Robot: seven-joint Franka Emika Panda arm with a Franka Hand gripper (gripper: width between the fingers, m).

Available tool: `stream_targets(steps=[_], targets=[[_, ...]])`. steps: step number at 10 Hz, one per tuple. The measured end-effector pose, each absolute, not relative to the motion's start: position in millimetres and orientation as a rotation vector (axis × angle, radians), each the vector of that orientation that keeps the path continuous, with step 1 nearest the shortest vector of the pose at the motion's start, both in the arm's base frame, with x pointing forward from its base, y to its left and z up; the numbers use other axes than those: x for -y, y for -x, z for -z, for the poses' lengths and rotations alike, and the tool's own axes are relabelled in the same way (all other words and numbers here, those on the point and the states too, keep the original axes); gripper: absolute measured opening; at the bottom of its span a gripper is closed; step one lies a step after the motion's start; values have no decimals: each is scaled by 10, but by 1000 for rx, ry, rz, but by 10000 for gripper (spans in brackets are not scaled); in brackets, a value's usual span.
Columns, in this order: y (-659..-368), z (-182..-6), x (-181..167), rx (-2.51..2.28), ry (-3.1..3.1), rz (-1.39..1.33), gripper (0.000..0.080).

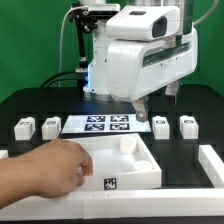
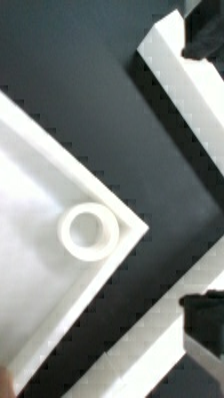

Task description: Assemble one leg

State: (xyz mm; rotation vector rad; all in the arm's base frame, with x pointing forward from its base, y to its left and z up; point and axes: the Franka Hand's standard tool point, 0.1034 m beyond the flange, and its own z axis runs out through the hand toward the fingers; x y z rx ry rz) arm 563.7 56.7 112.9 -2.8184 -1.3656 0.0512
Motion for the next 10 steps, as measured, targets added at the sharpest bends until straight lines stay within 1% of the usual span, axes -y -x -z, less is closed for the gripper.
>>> stream_targets(steps=[3,4,10], targets=[[-5632,-1116,-564,1377,2812,-55,650],[-5633,-1113,-549,1592,2698,-57,650],[-5629,-1105,-552,1538,2727,-58,650]])
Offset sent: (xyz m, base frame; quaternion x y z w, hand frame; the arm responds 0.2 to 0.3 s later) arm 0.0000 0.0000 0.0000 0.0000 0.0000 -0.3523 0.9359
